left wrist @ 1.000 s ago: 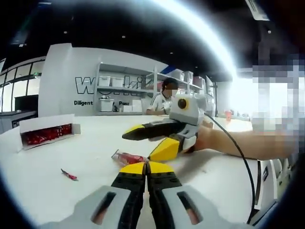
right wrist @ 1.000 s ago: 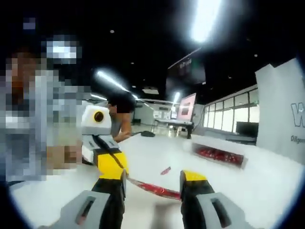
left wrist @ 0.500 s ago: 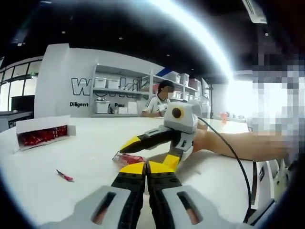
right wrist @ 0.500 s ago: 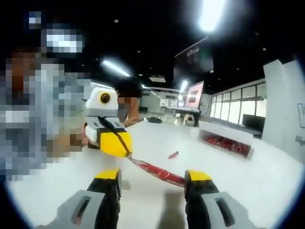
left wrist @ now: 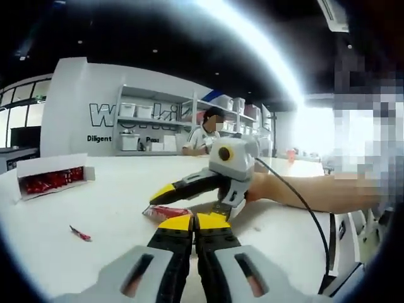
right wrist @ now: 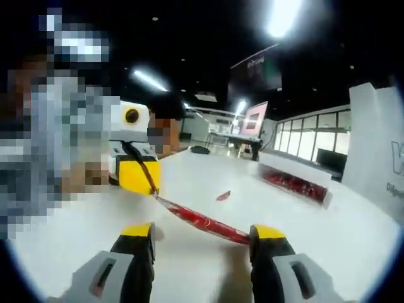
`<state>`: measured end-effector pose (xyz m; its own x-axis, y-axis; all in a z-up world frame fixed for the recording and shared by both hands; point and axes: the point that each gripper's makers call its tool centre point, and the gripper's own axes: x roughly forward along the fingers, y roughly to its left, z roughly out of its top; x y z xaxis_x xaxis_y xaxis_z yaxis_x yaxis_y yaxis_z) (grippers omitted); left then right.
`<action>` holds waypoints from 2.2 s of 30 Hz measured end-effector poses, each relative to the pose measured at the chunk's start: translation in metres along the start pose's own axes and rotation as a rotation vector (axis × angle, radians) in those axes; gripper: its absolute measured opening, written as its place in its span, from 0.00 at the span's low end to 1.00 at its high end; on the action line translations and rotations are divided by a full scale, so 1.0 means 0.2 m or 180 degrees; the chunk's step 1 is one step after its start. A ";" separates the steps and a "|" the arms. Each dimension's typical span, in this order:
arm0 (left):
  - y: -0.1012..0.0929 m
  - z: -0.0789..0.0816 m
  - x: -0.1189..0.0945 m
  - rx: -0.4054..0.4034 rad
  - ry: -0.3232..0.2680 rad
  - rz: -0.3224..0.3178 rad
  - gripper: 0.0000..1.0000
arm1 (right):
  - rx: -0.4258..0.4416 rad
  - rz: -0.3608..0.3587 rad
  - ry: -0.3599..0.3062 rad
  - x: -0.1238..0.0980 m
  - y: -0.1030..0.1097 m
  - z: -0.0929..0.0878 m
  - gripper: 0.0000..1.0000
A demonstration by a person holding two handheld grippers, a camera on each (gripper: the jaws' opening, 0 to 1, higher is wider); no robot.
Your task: Tear open the coffee pouch, take out the coffee, and pour the coffee from the pouch into the cup
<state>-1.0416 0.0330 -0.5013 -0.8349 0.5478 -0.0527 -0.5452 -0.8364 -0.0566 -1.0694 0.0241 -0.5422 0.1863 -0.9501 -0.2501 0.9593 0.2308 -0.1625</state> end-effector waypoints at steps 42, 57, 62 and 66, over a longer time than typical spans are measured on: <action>0.03 0.13 -0.06 -0.0781 -0.0522 -0.0178 0.04 | -0.0858 -0.0341 0.0010 0.00 -0.07 0.03 0.21; 0.08 0.14 -0.08 -0.0399 -0.0604 0.0106 0.10 | -0.0384 0.0025 -0.0208 -0.02 0.01 0.07 0.17; 0.07 0.14 -0.06 -0.0303 -0.0576 0.0080 0.14 | -0.0319 0.0093 -0.0223 -0.02 0.03 0.07 0.16; 0.05 0.09 -0.02 -0.0096 -0.0378 0.0044 0.20 | -0.0295 0.0139 -0.0248 -0.01 0.05 0.08 0.15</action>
<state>-1.0449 0.0208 -0.4839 -0.8463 0.5287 0.0646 -0.5326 -0.8419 -0.0866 -1.0579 0.0256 -0.5281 0.2469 -0.9513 -0.1846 0.9268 0.2874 -0.2416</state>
